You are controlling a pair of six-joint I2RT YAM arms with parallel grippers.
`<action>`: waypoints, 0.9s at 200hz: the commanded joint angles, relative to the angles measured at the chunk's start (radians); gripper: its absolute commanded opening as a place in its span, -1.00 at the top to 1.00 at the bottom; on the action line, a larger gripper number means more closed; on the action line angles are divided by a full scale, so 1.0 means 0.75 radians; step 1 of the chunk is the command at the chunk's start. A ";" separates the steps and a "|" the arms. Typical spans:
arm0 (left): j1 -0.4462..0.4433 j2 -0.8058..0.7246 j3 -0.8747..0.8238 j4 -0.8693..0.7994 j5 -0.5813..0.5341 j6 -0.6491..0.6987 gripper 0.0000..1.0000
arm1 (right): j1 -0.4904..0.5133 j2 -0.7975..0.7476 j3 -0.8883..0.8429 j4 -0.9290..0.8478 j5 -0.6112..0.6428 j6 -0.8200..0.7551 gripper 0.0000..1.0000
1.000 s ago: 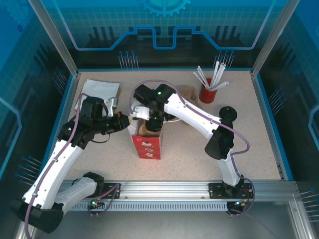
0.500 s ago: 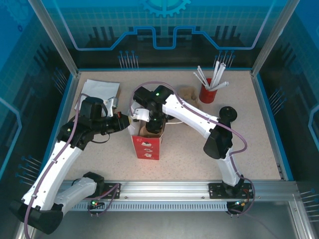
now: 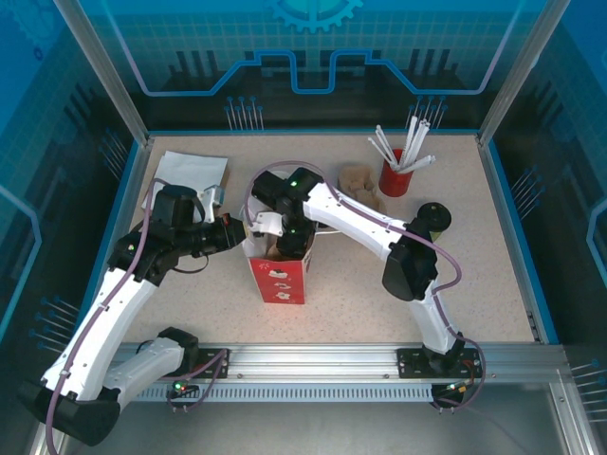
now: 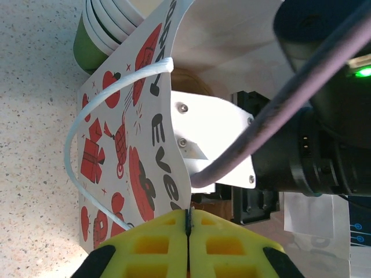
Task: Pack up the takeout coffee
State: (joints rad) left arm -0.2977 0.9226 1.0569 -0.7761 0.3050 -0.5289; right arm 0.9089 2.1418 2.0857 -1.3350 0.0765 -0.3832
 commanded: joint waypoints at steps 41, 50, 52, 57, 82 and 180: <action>-0.012 -0.019 0.000 0.030 0.019 -0.011 0.87 | -0.010 0.071 -0.075 -0.001 0.057 -0.103 0.35; -0.012 -0.018 0.000 0.029 0.019 -0.010 0.87 | -0.009 0.079 -0.082 0.002 0.062 -0.103 0.35; -0.012 -0.017 0.000 0.030 0.019 -0.009 0.87 | -0.010 0.080 -0.083 0.004 0.063 -0.104 0.34; -0.012 -0.019 0.000 0.031 0.019 -0.010 0.87 | -0.011 0.083 -0.090 0.014 0.065 -0.105 0.34; -0.012 -0.015 -0.002 0.032 0.023 -0.011 0.88 | -0.011 0.099 -0.117 0.059 0.069 -0.103 0.34; -0.016 -0.014 0.014 0.030 0.017 -0.011 0.89 | -0.007 0.143 -0.268 0.124 0.160 -0.165 0.31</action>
State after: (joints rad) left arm -0.2977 0.9218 1.0569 -0.7769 0.2996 -0.5297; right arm 0.9031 2.2166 1.9251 -1.2396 0.1493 -0.4583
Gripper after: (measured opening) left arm 0.061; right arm 0.344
